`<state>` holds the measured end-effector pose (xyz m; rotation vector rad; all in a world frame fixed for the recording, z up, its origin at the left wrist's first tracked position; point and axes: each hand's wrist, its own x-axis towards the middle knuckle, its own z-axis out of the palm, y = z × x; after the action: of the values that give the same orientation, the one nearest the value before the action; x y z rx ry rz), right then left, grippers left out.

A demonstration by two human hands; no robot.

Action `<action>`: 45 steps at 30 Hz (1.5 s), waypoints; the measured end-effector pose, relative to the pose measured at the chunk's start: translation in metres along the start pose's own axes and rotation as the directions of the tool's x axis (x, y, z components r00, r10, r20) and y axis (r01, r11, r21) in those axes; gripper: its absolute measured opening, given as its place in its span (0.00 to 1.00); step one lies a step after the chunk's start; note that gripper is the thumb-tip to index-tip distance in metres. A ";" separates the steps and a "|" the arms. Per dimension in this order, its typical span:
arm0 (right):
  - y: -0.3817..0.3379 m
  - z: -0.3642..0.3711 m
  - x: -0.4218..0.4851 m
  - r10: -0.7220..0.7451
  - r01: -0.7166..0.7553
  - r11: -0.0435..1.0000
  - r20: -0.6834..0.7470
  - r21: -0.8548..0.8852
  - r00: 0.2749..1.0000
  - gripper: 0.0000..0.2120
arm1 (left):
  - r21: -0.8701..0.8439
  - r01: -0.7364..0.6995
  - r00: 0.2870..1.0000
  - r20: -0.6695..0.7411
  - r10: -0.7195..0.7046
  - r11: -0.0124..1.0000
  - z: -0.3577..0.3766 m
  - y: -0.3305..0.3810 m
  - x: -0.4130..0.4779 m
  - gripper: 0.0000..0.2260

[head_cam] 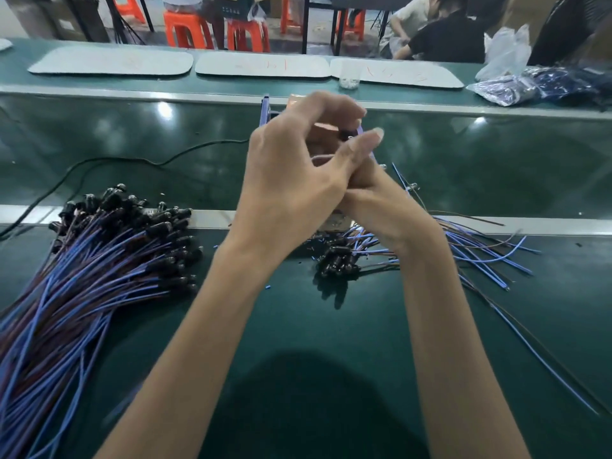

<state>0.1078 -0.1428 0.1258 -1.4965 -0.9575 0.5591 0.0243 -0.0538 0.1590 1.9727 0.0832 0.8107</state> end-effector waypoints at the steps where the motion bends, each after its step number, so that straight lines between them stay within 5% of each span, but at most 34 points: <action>1: -0.001 -0.002 0.001 -0.031 0.034 0.999 -0.075 0.035 0.997 0.07 | -0.078 0.006 1.000 -0.026 -0.008 0.997 0.000 0.003 0.000 0.05; 3: -0.004 -0.006 0.003 -0.089 0.115 0.989 -0.243 0.096 0.966 0.09 | -0.276 0.042 0.999 -0.001 -0.044 0.960 -0.003 0.007 -0.001 0.05; 6: -0.013 -0.013 0.001 -0.143 0.237 0.953 -0.410 0.190 0.901 0.12 | -0.392 0.366 0.898 0.387 -0.209 0.844 0.001 0.012 -0.001 0.24; 8: -0.020 -0.020 -0.003 -0.200 0.327 0.912 -0.425 0.249 0.883 0.18 | -0.394 0.612 0.764 0.520 -0.383 0.686 0.009 0.013 0.001 0.34; 10: -0.026 -0.027 -0.007 -0.259 0.373 0.902 -0.418 0.218 0.871 0.23 | -0.547 0.707 0.704 0.477 -0.527 0.449 0.016 0.012 0.004 0.33; 14: -0.033 -0.039 -0.018 -0.278 0.420 0.843 -0.396 0.336 0.875 0.23 | -0.845 0.525 0.697 0.358 -0.621 0.103 0.016 0.007 0.005 0.28; 18: -0.038 -0.043 -0.024 -0.281 0.457 0.793 -0.423 0.404 0.861 0.21 | -0.959 0.285 0.674 0.203 -0.710 -0.003 0.008 0.003 0.008 0.20; 23: -0.037 -0.049 -0.028 -0.259 0.431 0.821 -0.428 0.375 0.866 0.19 | -0.979 0.175 0.714 0.056 -0.698 0.100 0.003 -0.005 0.013 0.18; 27: -0.030 -0.052 -0.029 -0.328 0.439 0.872 -0.409 0.215 0.852 0.17 | -0.894 0.262 0.805 -0.004 -0.593 0.363 0.002 -0.013 0.016 0.17; 32: -0.022 -0.050 -0.024 -0.428 0.392 0.904 -0.390 -0.173 0.815 0.08 | -0.473 0.502 0.865 0.259 -0.430 0.724 0.000 -0.014 0.013 0.18; 36: -0.018 -0.046 -0.020 -0.426 0.305 0.873 -0.290 -0.380 0.857 0.21 | -0.322 0.545 0.819 0.401 -0.410 0.774 0.000 -0.010 0.009 0.16; 45: -0.021 -0.035 -0.020 -0.361 0.270 0.883 -0.190 -0.384 0.913 0.15 | -0.127 0.474 0.784 0.512 -0.351 0.871 -0.013 -0.018 0.011 0.18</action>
<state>0.1202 -0.1804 0.1481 -1.6307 -1.1078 -0.0539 0.0303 -0.0299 0.1540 1.7614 0.1163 0.0266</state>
